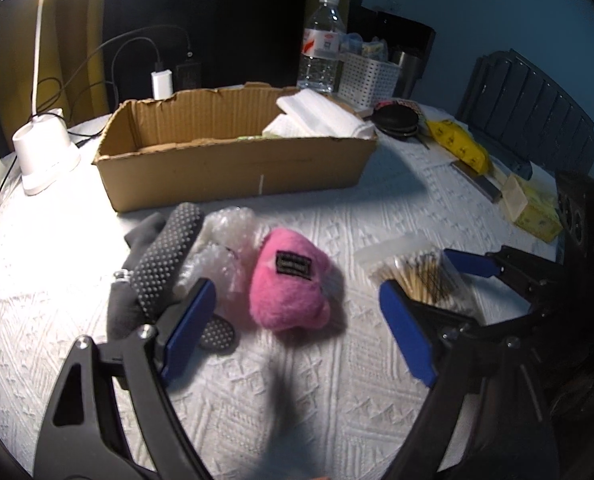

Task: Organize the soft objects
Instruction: 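Withdraw the left tool while the right tool grasps the cotton swab bag, then grasp the pink plush with the left tool while the right tool lifts the swab bag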

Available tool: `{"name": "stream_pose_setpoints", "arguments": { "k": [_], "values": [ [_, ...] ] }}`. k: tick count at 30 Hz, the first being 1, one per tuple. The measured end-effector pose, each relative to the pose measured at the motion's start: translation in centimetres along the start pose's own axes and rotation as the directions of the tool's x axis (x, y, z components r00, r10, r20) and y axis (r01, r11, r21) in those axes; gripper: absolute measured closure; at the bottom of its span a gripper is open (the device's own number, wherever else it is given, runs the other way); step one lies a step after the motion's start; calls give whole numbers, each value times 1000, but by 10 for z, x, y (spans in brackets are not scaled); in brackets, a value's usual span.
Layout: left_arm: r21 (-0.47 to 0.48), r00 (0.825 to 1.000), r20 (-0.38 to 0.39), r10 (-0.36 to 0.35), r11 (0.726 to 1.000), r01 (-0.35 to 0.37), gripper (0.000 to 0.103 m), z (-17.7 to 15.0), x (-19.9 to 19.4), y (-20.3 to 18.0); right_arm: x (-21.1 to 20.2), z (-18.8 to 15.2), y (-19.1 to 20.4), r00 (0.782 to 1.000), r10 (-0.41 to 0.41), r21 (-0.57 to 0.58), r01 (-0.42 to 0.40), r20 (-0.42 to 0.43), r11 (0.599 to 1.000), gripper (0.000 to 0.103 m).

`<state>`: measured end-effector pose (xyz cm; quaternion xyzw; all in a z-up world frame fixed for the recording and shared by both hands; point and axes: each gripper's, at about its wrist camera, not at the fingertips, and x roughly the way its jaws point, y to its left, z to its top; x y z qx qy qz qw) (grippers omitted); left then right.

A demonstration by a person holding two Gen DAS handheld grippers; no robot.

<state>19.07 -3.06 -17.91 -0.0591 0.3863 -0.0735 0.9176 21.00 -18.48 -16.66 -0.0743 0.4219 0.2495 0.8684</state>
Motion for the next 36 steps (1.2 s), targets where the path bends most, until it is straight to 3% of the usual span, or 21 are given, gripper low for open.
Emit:
{"name": "stream_pose_setpoints", "arguments": {
  "k": [5,8,11,14,20,27,29,32,36],
  "values": [
    [41,1000,14,-5,999,5,19,3,4,-11,2,-1,-7,1000,-6,19,6,-16,1000,21],
    [66,1000,12,-12,998,11,19,5,10,-16,0,-2,-13,1000,-16,26,17,-13,1000,31],
    [89,1000,10,-16,996,15,20,7,15,-19,-1,-4,-24,1000,-28,48,29,-10,998,33],
    [105,1000,-15,-5,994,6,28,10,26,-21,-3,-5,-33,1000,-26,66,26,-3,997,35],
    [91,997,-46,57,994,-53,28,16,42,-13,-7,-7,-44,1000,-13,80,12,11,997,38],
    [115,994,-77,76,991,-66,29,13,52,-11,-10,-8,-49,1000,-4,89,2,16,996,40],
    [117,993,-82,79,991,-69,54,13,53,-11,-10,-7,-48,1000,-6,87,4,18,996,41],
    [108,993,-98,62,993,-51,62,12,55,-7,-13,-6,-46,1000,-4,83,2,24,997,44],
    [102,995,-90,43,994,-34,64,11,49,-6,-19,-2,-43,999,-14,77,11,38,997,45]
  ]
}}
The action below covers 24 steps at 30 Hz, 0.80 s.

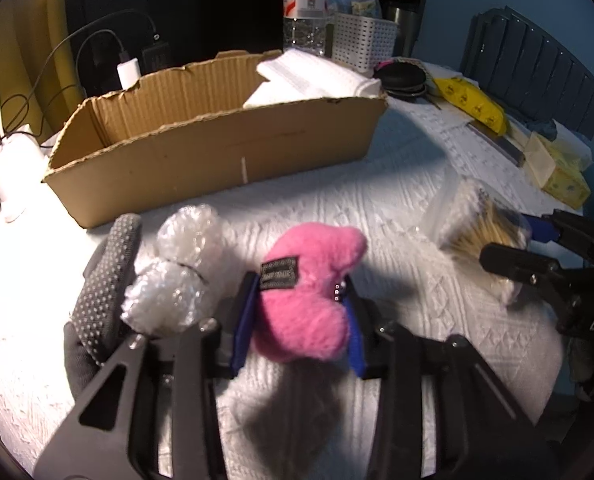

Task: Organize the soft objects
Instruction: 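Grasp the pink plush with the left tool while the right tool lifts the swab bag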

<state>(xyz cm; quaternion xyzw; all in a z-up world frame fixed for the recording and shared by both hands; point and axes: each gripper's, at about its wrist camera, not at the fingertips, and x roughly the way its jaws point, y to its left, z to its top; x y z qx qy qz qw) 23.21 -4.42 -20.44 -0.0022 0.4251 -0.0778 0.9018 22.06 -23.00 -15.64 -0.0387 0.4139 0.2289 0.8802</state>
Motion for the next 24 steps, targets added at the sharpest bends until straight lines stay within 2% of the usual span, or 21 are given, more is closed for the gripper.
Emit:
{"name": "stream_pose_setpoints", "arguments": {
  "k": [11,24],
  "values": [
    [-5,995,97,-36,999,37,64,7,-42,5,-12,15,20,1000,-3,-35,4,30,999,45],
    [-44,985,171,-36,998,44,64,16,-77,41,-14,42,51,999,19,-98,-14,50,995,45]
  ]
}}
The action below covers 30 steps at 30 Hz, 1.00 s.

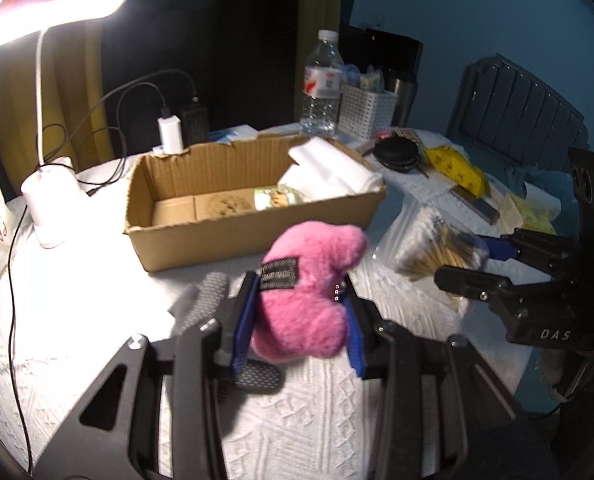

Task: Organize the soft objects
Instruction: 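Grasp the pink plush with the left tool while the right tool lifts the swab bag, then lower the pink plush into the box with the left tool while the right tool drops the swab bag in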

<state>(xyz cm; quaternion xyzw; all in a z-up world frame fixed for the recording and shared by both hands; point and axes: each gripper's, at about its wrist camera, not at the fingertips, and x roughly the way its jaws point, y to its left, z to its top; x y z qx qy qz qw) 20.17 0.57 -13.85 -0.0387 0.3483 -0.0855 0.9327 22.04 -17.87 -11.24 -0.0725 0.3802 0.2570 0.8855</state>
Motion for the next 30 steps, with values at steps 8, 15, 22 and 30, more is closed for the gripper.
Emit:
{"name": "stream_pose_setpoints", "arguments": {
  "k": [8,15,22,30],
  "values": [
    [-31,1000,20,8,999,-8,64,12,-4,26,10,20,13,1000,11,-30,-11,4,999,45],
    [-39,999,53,13,999,-11,64,31,-6,37,14,39,17,1000,10,-38,-9,26,999,45],
    [-40,996,88,18,999,-15,64,50,-7,43,18,57,14,999,3,-36,-1,49,999,45],
    [-46,993,114,32,999,-27,64,67,-1,54,20,76,6,997,-5,-39,8,74,999,45]
  ]
}}
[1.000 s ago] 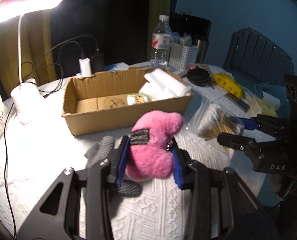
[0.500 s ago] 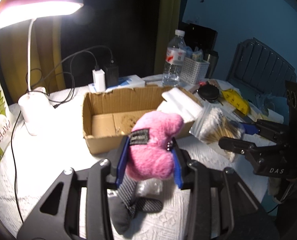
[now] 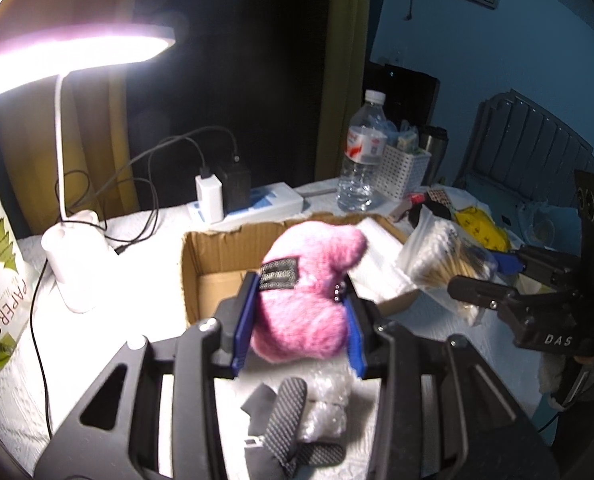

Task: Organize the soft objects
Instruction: 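Lower the pink plush into the box with the left tool while the right tool drops the swab bag in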

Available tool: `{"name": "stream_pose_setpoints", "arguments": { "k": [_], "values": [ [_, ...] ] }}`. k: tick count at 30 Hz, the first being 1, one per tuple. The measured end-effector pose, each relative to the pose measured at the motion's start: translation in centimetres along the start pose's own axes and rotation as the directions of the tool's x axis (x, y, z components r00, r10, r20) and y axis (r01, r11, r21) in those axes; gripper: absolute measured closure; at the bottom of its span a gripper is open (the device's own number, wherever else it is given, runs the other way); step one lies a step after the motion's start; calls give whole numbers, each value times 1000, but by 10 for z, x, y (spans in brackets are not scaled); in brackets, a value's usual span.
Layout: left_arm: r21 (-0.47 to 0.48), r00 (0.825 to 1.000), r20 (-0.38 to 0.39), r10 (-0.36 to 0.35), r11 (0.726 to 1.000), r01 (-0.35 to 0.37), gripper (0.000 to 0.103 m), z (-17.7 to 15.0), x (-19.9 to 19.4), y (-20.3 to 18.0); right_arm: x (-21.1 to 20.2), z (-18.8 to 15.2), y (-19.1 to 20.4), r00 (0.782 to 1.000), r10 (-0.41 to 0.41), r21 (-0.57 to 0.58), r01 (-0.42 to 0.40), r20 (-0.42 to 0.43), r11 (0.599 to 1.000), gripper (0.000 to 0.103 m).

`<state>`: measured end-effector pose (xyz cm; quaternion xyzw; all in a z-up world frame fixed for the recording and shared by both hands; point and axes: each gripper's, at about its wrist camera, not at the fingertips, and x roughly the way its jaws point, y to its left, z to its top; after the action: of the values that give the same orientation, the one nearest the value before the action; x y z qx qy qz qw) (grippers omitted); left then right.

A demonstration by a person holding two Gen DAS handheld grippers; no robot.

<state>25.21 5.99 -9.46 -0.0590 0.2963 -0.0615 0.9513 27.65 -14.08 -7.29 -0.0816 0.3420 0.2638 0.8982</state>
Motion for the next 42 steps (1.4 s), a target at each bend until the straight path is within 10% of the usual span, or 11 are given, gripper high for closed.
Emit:
{"name": "stream_pose_setpoints", "arguments": {
  "k": [21,28,42],
  "values": [
    [-53,999,-41,27,998,-29,62,6,58,32,55,30,-23,1000,-22,48,22,-2,999,45],
    [-71,998,-62,21,997,-25,36,4,62,35,70,26,-32,997,-70,73,72,-35,995,40],
    [-64,999,-22,27,998,-29,35,5,30,26,39,23,-14,996,-87,56,87,-8,995,33]
  ]
}}
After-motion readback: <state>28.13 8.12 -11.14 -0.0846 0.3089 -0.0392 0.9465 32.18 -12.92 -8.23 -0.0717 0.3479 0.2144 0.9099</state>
